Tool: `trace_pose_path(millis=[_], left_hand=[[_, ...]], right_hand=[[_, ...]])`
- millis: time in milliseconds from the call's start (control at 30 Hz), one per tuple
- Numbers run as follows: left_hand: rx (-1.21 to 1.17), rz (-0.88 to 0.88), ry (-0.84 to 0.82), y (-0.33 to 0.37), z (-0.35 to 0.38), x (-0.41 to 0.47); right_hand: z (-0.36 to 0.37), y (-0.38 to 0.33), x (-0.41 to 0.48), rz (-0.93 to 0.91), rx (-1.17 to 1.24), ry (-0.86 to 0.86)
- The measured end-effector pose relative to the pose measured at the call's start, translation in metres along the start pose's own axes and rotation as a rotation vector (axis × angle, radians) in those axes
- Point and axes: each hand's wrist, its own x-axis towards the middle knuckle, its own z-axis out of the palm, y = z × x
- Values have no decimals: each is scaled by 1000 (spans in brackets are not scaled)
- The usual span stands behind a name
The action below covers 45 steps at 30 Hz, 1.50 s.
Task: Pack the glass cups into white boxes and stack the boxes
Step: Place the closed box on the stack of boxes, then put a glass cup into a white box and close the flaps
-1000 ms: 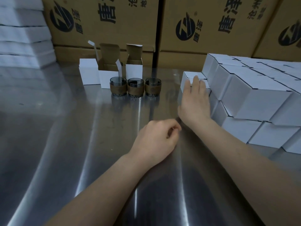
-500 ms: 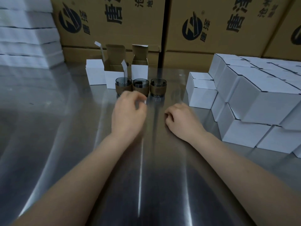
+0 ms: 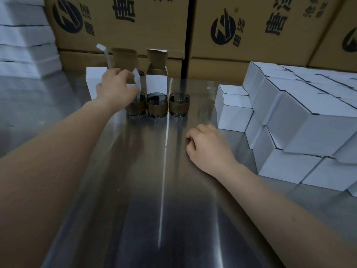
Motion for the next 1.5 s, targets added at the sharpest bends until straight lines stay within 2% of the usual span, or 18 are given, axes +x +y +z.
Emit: trace_pose_path(millis=[200, 333, 633, 733, 1000, 1100, 1233, 1367, 1500], left_hand=[[92, -30, -114, 1, 15, 19], [76, -60, -126, 2, 21, 20], [9, -21, -5, 4, 11, 9], [-56, 42, 69, 5, 3, 3], [24, 132, 242, 29, -26, -30], [52, 185, 308, 44, -30, -56], [43, 194, 355, 72, -25, -104], [81, 238, 287, 95, -19, -146], [132, 243, 218, 105, -11, -178]], right_hand=[[1, 0, 1, -5, -31, -8], [2, 1, 2, -5, -47, -10], [2, 1, 2, -4, -55, -18], [3, 1, 3, -6, -59, -20], [1, 3, 1, -13, -16, -36], [1, 3, -1, -6, 105, 16], [-1, 0, -5, 56, 528, 151], [-3, -12, -9, 30, 907, 200], [-5, -27, -13, 11, 1018, 190]])
